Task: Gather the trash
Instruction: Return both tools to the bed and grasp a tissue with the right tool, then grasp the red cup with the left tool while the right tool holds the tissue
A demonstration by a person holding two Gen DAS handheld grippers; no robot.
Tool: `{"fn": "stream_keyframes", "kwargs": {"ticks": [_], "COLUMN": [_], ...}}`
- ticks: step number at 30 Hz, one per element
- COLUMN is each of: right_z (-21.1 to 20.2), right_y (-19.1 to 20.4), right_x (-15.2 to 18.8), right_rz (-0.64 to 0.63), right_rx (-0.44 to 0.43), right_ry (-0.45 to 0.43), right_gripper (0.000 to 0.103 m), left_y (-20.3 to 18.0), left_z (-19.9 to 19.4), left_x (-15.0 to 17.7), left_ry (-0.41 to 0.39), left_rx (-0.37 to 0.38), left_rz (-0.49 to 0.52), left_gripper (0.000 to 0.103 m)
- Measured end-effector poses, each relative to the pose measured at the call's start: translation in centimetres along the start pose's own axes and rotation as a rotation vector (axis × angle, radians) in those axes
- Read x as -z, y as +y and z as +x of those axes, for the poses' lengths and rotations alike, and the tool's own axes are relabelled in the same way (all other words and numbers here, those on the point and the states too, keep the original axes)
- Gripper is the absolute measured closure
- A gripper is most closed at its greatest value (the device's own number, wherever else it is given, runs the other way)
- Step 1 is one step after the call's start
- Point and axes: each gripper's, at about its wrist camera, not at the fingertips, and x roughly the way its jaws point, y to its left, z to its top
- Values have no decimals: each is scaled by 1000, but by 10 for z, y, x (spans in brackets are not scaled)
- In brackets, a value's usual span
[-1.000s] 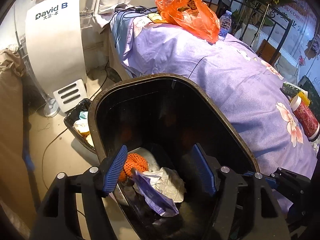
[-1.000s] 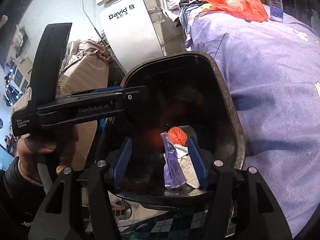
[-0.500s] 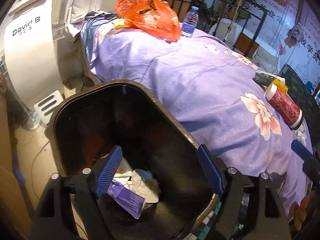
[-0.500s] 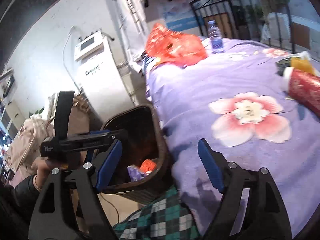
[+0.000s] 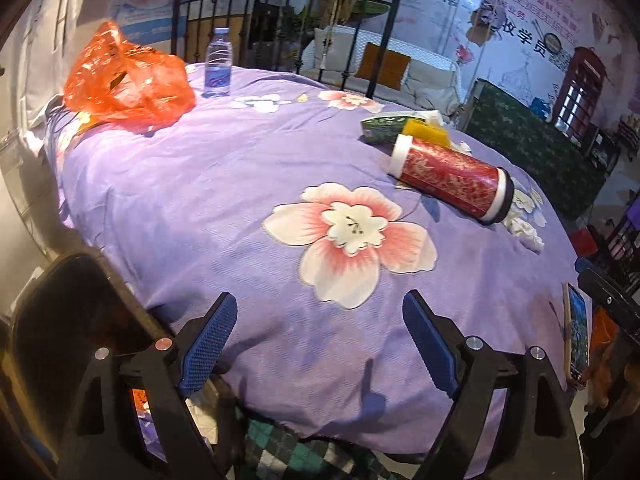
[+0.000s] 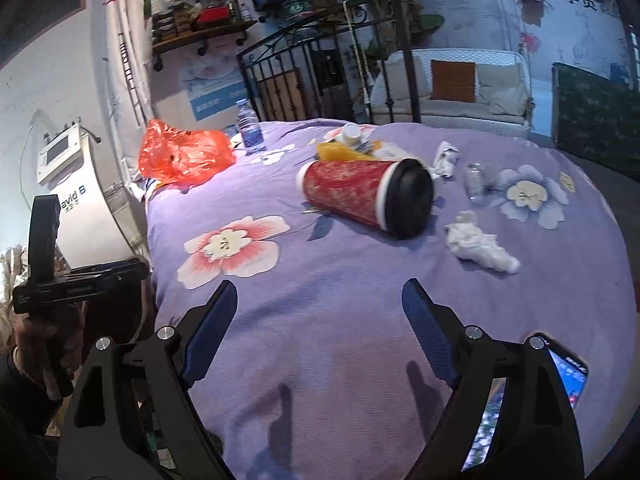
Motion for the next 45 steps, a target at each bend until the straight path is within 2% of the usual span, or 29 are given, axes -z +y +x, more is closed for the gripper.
{"fn": "stream_keyframes", "kwargs": {"ticks": [5, 7, 11, 12, 20, 23, 26, 32, 35, 36, 37, 42, 45], "right_z": [-8, -2, -20, -20, 17, 34, 57, 97, 111, 115, 119, 118, 110], "right_y": [-42, -54, -64, -65, -78, -80, -82, -91, -100, -103, -105, -108, -109], "right_x": [7, 9, -7, -13, -49, -58, -61, -53, -52, -53, -52, -52, -57], "right_rz": [86, 112, 96, 75, -33, -113, -215, -334, -332, -327, -324, -319, -305], "right_rx": [8, 36, 81, 98, 117, 144, 180, 208, 203, 195, 186, 157, 156], "right_ry": [2, 10, -111, -114, 12, 80, 190, 376, 436, 458, 481, 496, 473], "right_gripper": [14, 14, 12, 10, 10, 10, 11, 28, 42, 56, 74, 79, 80], "left_y": [-37, -49, -69, -73, -108, -118, -126, -140, -149, -152, -156, -174, -182], "left_z": [15, 21, 32, 34, 57, 68, 78, 95, 101, 101, 102, 110, 126], "left_x": [-7, -10, -18, -19, -35, -43, -51, -66, -75, -78, -82, -88, -89], "left_ry": [11, 18, 32, 33, 48, 57, 66, 69, 56, 41, 23, -43, -26], "left_rx": [62, 80, 108, 113, 137, 141, 150, 153, 143, 135, 128, 132, 122], "left_rz": [66, 82, 109, 116, 172, 197, 218, 283, 407, 464, 535, 941, 1091], "left_gripper": [20, 20, 20, 20, 20, 20, 20, 20, 20, 20, 20, 15, 15]}}
